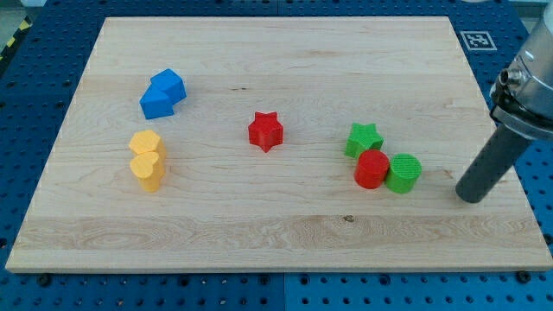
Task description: Move the green star diagonally to the bottom right of the red star
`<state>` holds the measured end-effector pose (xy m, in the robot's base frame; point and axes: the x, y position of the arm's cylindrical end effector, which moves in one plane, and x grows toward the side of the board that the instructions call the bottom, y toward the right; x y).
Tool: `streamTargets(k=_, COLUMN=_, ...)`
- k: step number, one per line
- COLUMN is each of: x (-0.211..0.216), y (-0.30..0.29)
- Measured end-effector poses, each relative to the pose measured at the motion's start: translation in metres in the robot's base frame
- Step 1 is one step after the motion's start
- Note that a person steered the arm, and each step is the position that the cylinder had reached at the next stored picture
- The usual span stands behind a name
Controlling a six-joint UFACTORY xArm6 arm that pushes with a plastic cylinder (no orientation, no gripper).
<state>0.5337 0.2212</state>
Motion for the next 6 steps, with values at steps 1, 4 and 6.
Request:
streamTargets(k=1, x=-0.048, y=-0.042)
streamTargets(k=4, x=-0.064, y=-0.114)
streamTargets(k=6, x=-0.091, y=-0.124)
